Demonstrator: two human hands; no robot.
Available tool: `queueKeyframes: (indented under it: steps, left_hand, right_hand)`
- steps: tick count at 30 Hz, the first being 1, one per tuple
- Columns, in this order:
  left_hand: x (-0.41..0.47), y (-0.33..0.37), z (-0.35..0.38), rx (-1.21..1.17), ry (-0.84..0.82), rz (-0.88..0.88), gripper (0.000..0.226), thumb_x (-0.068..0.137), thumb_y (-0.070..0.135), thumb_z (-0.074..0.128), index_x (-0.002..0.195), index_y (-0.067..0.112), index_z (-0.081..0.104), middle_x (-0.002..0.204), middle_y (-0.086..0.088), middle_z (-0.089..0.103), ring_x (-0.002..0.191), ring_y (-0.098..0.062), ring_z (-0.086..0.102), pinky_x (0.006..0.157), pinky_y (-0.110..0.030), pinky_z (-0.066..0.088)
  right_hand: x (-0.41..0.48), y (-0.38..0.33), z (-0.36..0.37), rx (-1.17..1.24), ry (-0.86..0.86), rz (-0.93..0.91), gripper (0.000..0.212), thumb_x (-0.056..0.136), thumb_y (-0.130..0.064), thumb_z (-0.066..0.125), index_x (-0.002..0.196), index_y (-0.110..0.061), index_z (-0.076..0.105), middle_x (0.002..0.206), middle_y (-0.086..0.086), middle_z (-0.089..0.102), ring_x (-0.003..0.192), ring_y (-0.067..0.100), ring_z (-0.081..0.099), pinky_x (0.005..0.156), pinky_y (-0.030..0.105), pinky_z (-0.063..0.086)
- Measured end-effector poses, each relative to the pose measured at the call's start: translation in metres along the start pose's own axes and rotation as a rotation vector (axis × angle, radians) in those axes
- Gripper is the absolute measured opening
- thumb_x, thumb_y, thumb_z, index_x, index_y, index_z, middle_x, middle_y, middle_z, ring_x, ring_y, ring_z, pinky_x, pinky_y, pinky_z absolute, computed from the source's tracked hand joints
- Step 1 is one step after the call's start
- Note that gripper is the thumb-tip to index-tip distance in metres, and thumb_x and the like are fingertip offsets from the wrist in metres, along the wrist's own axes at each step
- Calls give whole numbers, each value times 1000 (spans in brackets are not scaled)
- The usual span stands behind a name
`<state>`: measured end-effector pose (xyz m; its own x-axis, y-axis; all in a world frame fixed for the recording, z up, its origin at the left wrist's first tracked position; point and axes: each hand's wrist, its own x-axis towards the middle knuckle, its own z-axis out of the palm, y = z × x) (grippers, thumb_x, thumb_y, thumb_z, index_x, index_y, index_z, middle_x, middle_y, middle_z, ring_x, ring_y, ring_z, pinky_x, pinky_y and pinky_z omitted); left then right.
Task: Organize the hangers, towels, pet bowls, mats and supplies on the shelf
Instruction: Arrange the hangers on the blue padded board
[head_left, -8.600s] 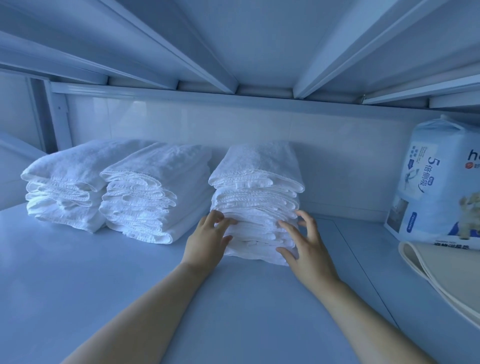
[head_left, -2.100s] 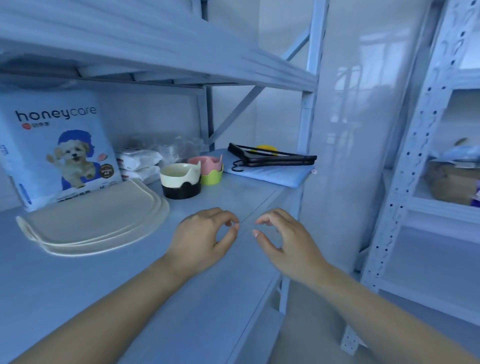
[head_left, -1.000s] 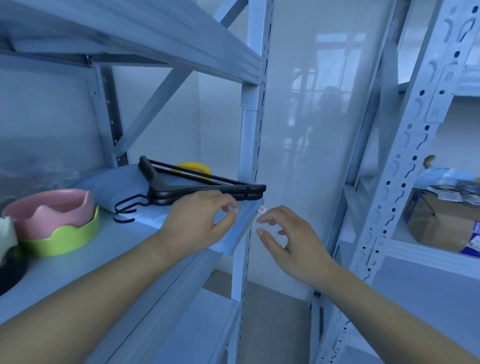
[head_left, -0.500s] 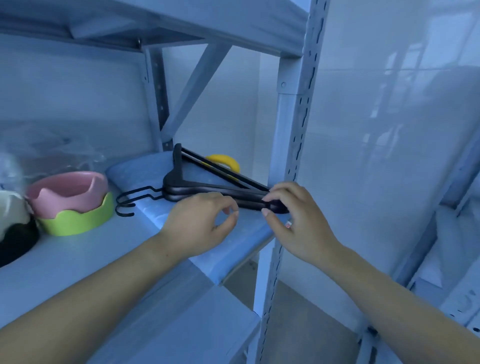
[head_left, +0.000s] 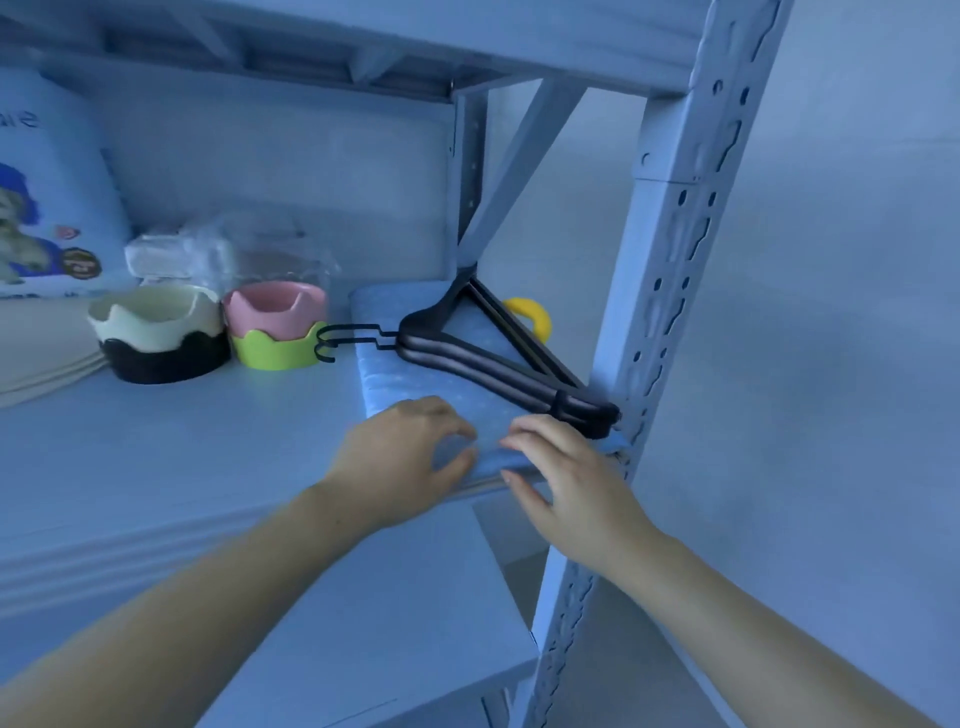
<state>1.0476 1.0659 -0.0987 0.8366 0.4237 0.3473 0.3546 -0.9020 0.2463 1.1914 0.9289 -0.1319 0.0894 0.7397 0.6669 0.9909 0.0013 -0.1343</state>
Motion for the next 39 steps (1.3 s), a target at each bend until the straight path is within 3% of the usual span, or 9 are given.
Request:
queueKeyframes:
  steps: [5,16,23,34,39]
  left_hand:
    - [-12,7,-5,58,-23,-59,36,88,55,46,118,39,56,121,20,51,112,-6,49,88,-29,47]
    - [-12,15,3,70,9,-110,38,85,52,55,120,36,58,119,17,53,108,-8,52,89,-28,45]
    - [-9,15,5,84,7,-124,40,87,51,53,123,34,57,119,13,54,109,-9,52,91,-24,43]
    - [-3,13,6,87,15,-141,39,88,48,54,124,32,57,121,12,54,111,-9,51,93,-22,41]
    - [2,9,6,88,5,-137,40,88,48,54,124,31,57,120,10,55,110,-10,52,92,-22,41]
  right_hand:
    - [-3,7,11,-32,37,-33,32,88,-29,41,104,-15,65,110,-3,61,102,10,57,79,22,52]
    - [-5,15,21,52,115,-43,30,87,-23,44,102,-12,68,103,-1,64,101,6,50,92,18,39]
    - [-3,21,28,88,151,-22,24,79,-11,60,101,-10,69,102,1,65,100,6,50,92,16,36]
    - [5,23,32,103,111,-8,25,79,-10,67,103,-13,69,104,-2,65,100,8,56,88,15,42]
    - [11,24,33,140,81,18,25,80,-11,60,103,-12,69,104,-1,65,100,7,54,93,11,32]
